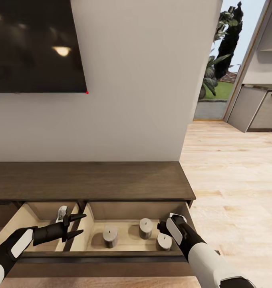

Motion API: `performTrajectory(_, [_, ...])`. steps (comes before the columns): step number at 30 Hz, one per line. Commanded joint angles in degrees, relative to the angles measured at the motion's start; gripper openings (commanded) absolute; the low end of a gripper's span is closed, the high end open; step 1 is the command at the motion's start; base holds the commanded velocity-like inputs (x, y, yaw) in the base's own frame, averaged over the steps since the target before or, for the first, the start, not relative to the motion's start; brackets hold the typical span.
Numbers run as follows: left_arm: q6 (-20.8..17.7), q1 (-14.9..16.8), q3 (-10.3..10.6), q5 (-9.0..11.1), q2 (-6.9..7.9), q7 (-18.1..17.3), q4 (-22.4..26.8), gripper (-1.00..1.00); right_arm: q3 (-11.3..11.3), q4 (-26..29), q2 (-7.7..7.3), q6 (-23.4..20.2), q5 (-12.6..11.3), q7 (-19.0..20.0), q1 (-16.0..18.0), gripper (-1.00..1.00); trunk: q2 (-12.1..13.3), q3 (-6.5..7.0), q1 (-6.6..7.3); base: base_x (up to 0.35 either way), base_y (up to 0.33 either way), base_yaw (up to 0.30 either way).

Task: Place each of the two pumpkins and all three candles from the living room inside a cabinet in the living room (use any cabinet), then make sure every cabinet is closed, and position the cauldron so it is next to a table in the living room.

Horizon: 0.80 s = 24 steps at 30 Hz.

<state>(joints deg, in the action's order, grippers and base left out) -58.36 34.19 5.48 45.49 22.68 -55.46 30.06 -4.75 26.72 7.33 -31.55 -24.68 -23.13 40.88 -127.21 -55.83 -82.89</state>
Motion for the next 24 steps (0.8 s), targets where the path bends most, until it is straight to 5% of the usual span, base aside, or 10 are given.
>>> performTrajectory(1, [0.02,0.0,0.03,-0.04,0.0,0.0,0.0,1.0,0.0,0.0,-0.05,0.0,-0.01,0.01,-0.01,1.0,0.42,0.18,0.23,-0.017,0.0,0.0])
performTrajectory(24, [0.09,0.0,0.06,-0.05,-0.35,0.0,0.0,1.0,0.18,0.25,-0.02,0.0,-0.02,0.37,0.04,1.0,9.64,4.31,5.28,-0.086,0.023,0.0])
